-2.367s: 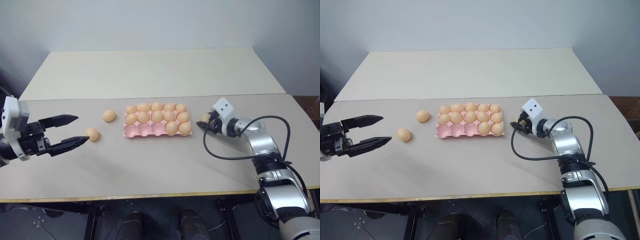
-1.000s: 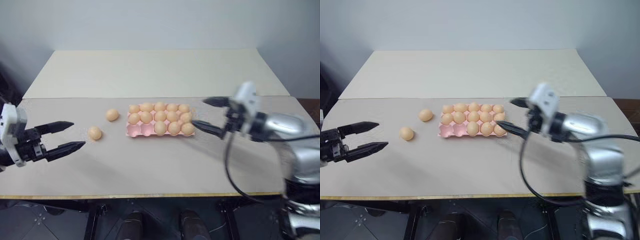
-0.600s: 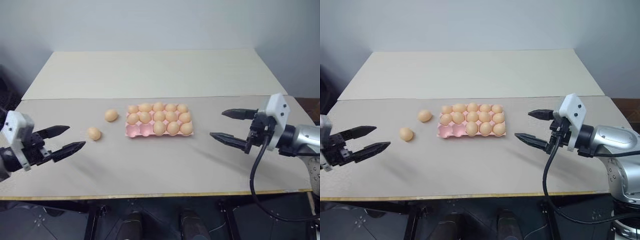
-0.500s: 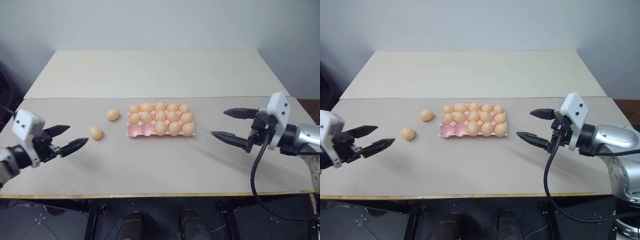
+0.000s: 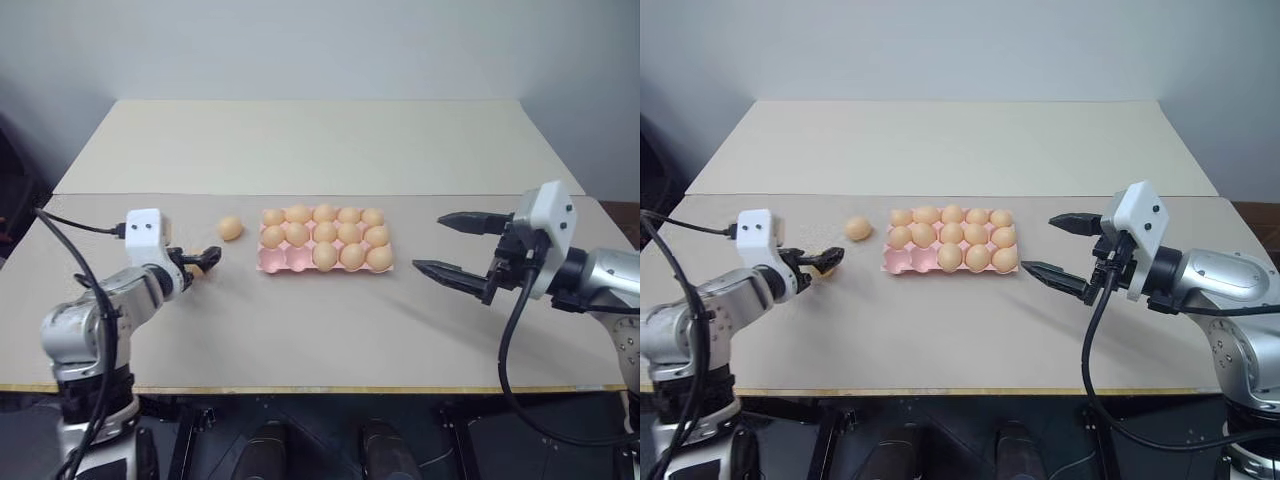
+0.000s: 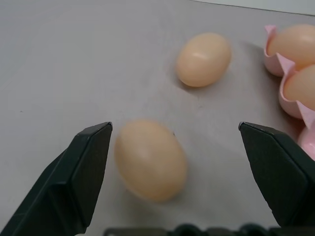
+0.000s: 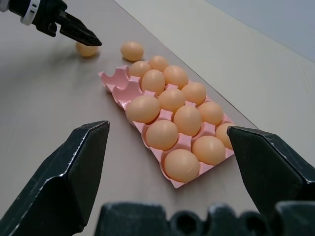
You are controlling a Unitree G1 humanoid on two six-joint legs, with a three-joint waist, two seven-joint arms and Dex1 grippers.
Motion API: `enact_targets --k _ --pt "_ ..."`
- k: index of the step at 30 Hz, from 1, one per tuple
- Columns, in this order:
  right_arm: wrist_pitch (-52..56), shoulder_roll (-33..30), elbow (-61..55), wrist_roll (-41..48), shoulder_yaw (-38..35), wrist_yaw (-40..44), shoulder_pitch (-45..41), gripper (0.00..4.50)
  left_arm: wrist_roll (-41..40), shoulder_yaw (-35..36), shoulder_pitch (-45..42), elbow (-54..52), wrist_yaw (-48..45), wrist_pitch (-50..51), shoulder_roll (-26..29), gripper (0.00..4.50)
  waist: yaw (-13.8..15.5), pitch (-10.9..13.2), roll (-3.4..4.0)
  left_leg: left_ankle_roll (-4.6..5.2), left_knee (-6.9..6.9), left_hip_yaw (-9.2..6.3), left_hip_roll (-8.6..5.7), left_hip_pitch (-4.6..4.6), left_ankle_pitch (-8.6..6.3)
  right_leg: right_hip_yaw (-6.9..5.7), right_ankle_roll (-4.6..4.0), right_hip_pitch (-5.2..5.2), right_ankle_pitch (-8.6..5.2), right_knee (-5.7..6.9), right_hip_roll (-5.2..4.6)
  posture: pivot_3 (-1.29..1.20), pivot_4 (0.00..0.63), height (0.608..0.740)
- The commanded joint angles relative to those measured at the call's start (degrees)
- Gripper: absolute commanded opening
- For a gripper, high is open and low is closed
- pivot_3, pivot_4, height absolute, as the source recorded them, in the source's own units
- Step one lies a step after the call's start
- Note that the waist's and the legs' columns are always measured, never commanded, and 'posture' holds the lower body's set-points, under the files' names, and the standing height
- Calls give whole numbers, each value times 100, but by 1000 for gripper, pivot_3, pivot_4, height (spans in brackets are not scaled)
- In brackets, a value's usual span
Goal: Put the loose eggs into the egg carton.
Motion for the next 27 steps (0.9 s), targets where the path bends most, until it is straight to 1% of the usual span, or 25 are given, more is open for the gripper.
enact_targets --k 1,5,8,14,15,18,20,22,24,27 --pt "-140 -53 -159 139 -169 -60 -12 4475 383 -15 -264 80 500 113 -186 4500 -1 0 -1 0 0 0 0 0 0 0 0 0 0 -1 0 0 150 740" --pt "-140 -51 -139 138 -175 -117 -19 4475 634 -139 -379 474 596 218 -240 4500 -10 -1 -1 0 0 1 0 0 0 1 0 -2 0 1 0 0 150 740" --pt "-125 -35 -162 170 -174 -168 -33 4500 729 -177 -494 621 608 379 -284 3877 0 0 -2 -2 0 1 -1 0 1 1 0 -1 0 0 0 0 150 740" --pt "-59 17 -169 233 -245 -402 -59 4500 874 -226 -565 645 438 237 -219 2010 4 0 -2 -2 0 0 -2 -1 1 1 0 -1 0 0 -1 0 150 740" --pt "-69 8 -171 247 -253 -427 -45 4500 878 -270 -577 592 363 196 -146 1831 4 0 -2 -2 0 0 -2 -1 1 1 0 -1 0 0 0 0 150 740" --pt "-82 2 -183 275 -282 -536 15 4500 902 -561 -433 272 -87 -22 349 1831 -5 0 -2 -3 0 0 -1 -1 2 0 0 -2 0 0 0 0 150 740" --pt "-88 -7 -186 310 -308 -569 49 4500 775 -653 -310 3 -630 -259 803 1831 -23 0 -2 -3 0 0 -1 -1 2 1 0 -3 0 0 0 0 150 740" --pt "-100 -21 -186 307 -301 -607 69 4500 502 -681 -299 -171 -1247 -460 1135 1831 -16 0 -2 -3 -2 0 -1 -2 2 1 0 -4 0 -1 0 0 150 740" --pt "-124 -22 -187 285 -260 -633 77 4500 214 -804 -442 -267 -1763 -550 1255 1831 -3 0 -1 -4 -2 0 -1 -1 3 1 0 -3 0 -2 0 0 150 740" --pt "-150 20 -215 247 -186 -706 72 4500 2 -1250 -532 -251 -2506 -967 1259 1831 48 0 -2 -5 -2 -2 -4 1 3 -6 2 8 0 -5 -4 0 150 740"
